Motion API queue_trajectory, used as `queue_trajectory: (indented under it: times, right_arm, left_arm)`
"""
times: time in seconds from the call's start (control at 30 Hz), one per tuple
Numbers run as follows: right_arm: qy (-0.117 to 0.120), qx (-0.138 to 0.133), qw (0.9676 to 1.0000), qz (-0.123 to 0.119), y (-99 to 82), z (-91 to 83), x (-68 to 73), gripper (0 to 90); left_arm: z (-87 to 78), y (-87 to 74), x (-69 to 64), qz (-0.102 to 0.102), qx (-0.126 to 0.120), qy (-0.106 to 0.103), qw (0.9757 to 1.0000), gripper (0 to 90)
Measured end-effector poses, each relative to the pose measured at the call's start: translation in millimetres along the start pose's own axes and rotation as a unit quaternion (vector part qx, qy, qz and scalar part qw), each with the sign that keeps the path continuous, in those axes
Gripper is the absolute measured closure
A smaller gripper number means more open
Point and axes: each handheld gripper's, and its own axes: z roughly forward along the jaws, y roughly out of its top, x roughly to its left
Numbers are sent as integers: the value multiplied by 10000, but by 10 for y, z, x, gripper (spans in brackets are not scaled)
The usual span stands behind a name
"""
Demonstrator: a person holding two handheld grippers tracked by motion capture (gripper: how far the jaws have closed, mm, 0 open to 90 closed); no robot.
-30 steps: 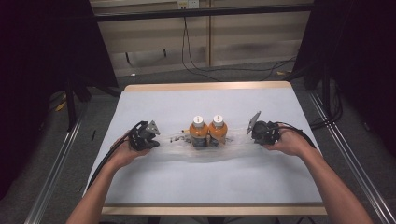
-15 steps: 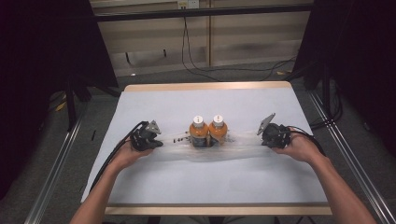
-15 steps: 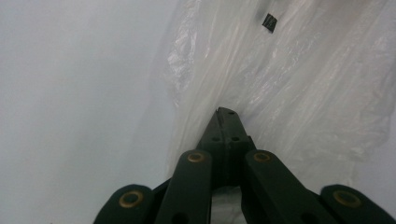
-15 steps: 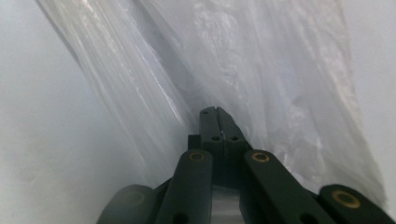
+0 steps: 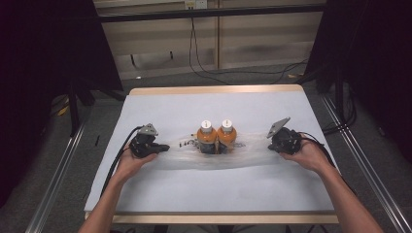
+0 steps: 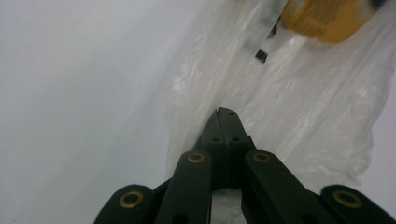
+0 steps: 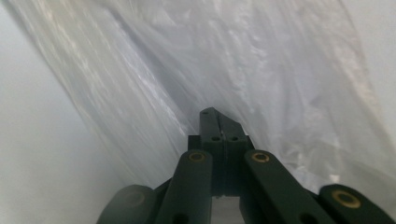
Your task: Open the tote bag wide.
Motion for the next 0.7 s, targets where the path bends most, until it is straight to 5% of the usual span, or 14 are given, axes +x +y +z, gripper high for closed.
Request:
queue_trajectory:
  times: [0.33, 0.6, 0.7]
  right_arm:
    - [154, -888, 9952, 391, -3, -176, 81, 900]
    - [348, -1812, 9804, 695, -43, -327, 133, 900]
    - [408, -1942, 9773, 738, -25, -335, 138, 900]
  left_arm:
    - [-134, 111, -197, 52, -682, -163, 9975, 900]
    - [-230, 185, -379, 137, -974, -229, 9949, 895]
    - [-257, 222, -445, 203, -1016, -272, 9942, 896]
